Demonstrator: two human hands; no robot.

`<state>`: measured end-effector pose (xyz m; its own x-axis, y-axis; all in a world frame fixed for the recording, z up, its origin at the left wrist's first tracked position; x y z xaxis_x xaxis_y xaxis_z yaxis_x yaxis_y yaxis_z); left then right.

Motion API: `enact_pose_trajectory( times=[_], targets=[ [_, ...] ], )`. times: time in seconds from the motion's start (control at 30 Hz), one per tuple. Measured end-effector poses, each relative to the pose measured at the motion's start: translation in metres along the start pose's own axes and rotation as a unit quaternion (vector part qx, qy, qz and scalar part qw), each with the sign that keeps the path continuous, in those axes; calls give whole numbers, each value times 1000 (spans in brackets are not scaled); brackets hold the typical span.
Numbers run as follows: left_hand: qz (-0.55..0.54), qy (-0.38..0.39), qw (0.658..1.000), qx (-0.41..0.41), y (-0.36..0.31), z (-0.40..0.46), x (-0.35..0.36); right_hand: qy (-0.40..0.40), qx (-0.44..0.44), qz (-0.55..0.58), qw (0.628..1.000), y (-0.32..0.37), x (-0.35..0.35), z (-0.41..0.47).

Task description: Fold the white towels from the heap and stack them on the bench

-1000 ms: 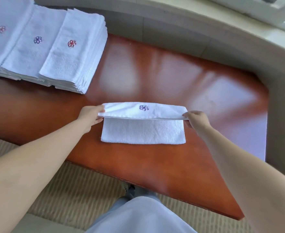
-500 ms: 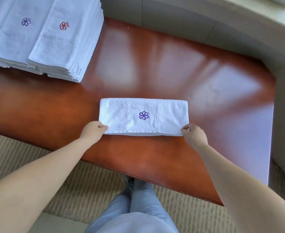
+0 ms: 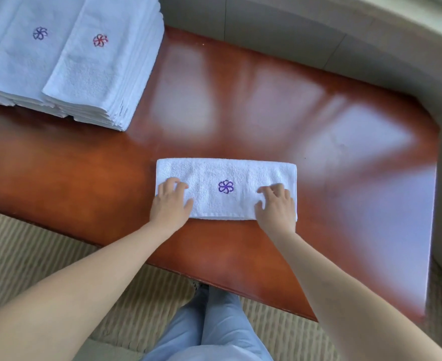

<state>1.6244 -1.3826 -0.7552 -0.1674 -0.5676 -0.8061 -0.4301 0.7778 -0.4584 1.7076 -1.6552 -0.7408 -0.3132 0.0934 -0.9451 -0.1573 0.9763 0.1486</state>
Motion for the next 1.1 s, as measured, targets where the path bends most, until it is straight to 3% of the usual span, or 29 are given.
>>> enact_pose_trajectory(
  times=[0.17, 0.33, 0.47, 0.57, 0.77, 0.87, 1.0, 1.1],
  targets=[
    [69, -10, 990, 120, -49, 51, 40, -52, -76, 0, 996, 61, 34, 38],
    [139, -72, 968, 198, -24, 70, 74, -101, -93, -67, 988, 47, 76, 54],
    [156, -55, 964, 210, -17, 66, 68, -69, -102, -69, 990, 37, 69, 53],
    [177, -62, 959, 210, 16, 64, 48, -41, -55, -100, 993, -12, 58, 59],
    [178, -80, 951, 240, 40, 73, 47, -59, -50, -119, 990, -48, 71, 73],
    [199, -50, 953, 222, 33, 64, 43, -14, -42, -124, 991, -45, 68, 70],
    [265, 62, 958, 88, 15, 60, 34, 115, -40, -154, 981, -37, 53, 70],
    [241, 114, 963, 40, -9, 59, 28, 121, -12, -117, 986, -32, 25, 61]
  ],
)
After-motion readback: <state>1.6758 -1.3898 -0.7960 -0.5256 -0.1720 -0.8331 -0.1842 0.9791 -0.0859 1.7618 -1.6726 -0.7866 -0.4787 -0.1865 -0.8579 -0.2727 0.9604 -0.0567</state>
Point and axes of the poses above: each hand's wrist, its own z-axis towards the middle knuckle, its own x-axis out of the palm, y = z × x, the point moved 8 cm from there along z, towards the middle knuckle, and after that the axes turned 10 degrees about -z, right-handed, at the moved point
